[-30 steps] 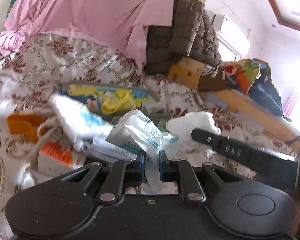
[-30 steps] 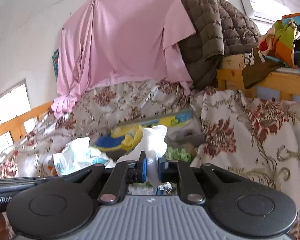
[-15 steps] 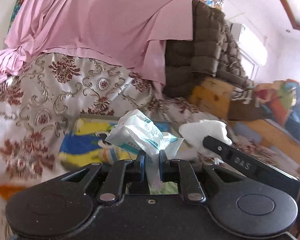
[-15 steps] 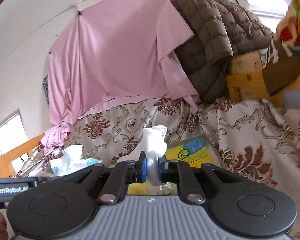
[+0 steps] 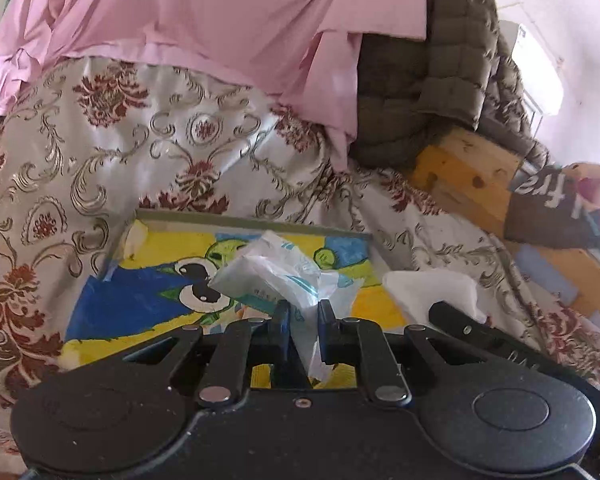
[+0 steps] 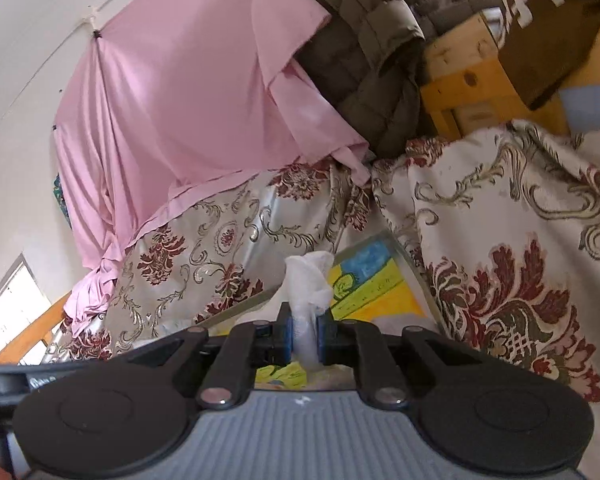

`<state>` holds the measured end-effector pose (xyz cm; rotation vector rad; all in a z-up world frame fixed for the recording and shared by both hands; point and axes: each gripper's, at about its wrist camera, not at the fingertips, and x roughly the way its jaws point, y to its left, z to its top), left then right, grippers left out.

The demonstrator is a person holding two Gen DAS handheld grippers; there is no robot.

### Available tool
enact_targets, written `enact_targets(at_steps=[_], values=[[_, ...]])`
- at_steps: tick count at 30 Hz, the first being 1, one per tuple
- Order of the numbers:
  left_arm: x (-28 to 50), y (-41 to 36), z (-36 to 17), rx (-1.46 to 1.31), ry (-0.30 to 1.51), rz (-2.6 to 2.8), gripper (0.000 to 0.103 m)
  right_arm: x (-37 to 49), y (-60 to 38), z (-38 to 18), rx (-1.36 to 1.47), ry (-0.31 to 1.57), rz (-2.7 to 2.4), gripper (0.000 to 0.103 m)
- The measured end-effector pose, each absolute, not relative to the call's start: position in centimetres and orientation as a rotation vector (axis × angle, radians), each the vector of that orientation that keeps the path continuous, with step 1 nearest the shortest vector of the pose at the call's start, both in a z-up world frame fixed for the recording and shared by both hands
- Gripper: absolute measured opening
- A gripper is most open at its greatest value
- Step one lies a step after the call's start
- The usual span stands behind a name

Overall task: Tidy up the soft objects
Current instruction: 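Carry the packet and tissue to the cartoon frog tray and open both tools, then withdraw both open tools from the tray toward the pile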

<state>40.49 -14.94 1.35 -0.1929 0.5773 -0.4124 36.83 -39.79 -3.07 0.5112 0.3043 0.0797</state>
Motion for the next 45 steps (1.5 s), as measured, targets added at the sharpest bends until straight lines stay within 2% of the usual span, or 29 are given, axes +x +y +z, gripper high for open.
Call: enact_targets(at_steps=[8,20,22,26,30,40,45], values=[[42.0,-16.6,0.2,-0.163,0.623,-0.389,0.015,38.2,-40.1,-4.1,0.532,0.376,0.071,0.017],[42.2,-17.0,0.1,-0.172,0.635,-0.380,0.020,38.1,-39.8,-4.0,0.511,0.400,0.059,0.038],[42.1,-16.9,0.1,-0.175,0.642,-0.378,0.023,38.0,-39.7,-3.8,0.501,0.399,0.058,0.048],[41.6,-16.7,0.3,-0.177,0.631,-0.376,0.030,37.4,-39.3,-3.0,0.461,0.395,0.049,0.057],[40.9,-16.4,0.8,-0.186,0.607,-0.370,0.036,36.6,-39.2,-1.9,0.432,0.381,0.043,0.071],[37.6,-15.1,3.2,-0.215,0.524,-0.339,0.062,33.1,-38.9,2.0,0.370,0.353,0.030,0.089],[34.8,-13.8,4.6,-0.235,0.495,-0.326,0.070,30.2,-38.9,3.7,0.366,0.341,0.021,0.094]])
